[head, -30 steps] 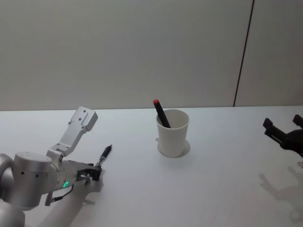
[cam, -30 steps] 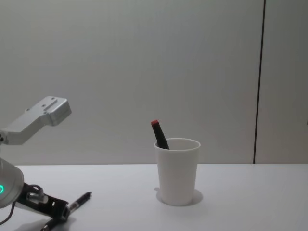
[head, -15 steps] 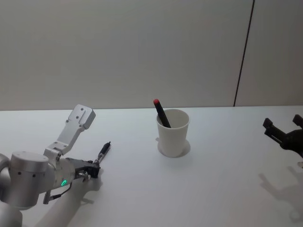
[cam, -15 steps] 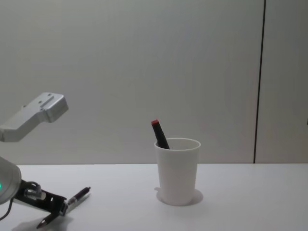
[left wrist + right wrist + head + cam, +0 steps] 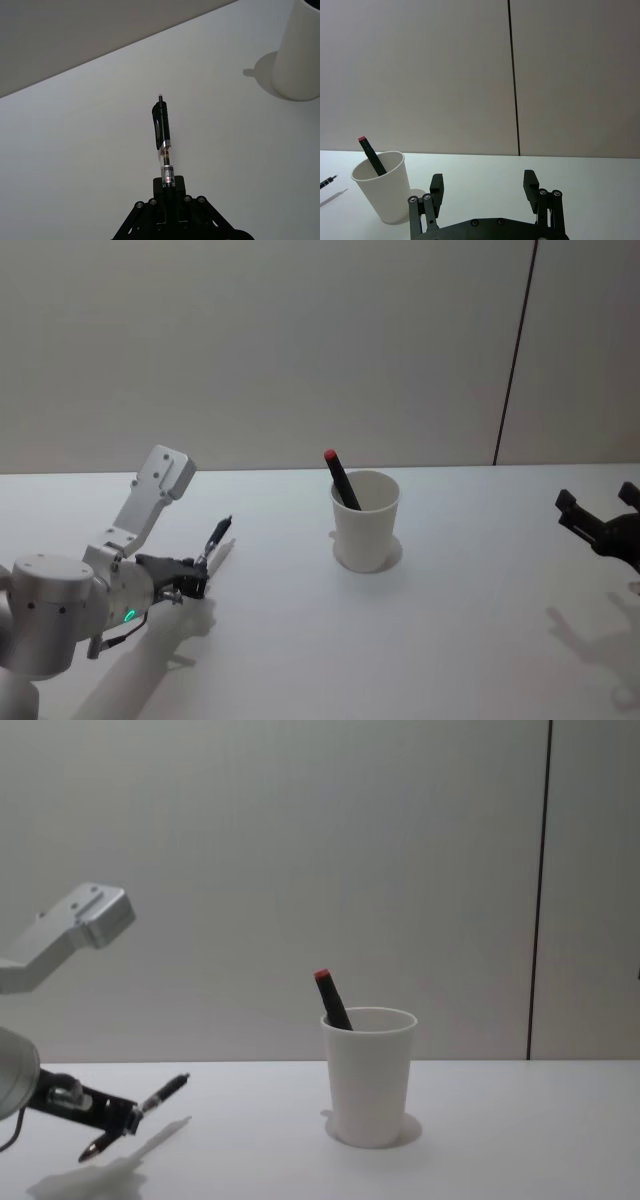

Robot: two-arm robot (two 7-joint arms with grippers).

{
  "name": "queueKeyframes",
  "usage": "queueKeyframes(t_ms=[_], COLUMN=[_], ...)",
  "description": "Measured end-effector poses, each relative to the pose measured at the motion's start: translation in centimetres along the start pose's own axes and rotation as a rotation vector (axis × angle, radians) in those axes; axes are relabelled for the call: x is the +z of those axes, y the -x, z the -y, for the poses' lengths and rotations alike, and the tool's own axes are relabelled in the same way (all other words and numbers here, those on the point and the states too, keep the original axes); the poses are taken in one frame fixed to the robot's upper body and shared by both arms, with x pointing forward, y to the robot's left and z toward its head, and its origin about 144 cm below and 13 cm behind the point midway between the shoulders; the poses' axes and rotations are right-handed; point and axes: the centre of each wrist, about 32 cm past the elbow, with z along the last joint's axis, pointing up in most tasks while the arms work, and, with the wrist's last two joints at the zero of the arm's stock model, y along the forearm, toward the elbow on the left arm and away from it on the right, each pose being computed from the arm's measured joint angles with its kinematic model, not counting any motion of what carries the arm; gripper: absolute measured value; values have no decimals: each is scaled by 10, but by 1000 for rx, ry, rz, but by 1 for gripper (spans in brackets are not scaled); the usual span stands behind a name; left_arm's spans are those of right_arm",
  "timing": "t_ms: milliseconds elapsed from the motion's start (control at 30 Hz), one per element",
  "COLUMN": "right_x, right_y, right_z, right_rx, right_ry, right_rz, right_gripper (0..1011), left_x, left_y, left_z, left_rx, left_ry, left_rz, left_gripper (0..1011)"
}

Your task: Place the pen into the pen holder.

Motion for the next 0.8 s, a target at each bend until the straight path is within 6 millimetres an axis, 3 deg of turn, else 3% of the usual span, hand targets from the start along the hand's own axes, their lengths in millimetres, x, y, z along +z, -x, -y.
queueKeyframes(t_ms=[800], right_x=[0], right_y=[0], right_z=[0], right_rx=[0], right_ry=[0], right_rz=[0], right_gripper=[1002], left_x=[2], left_y=[-2], left_z=[-18], left_rx=[43], left_ry=[304], left_rz=[141], left_gripper=[134])
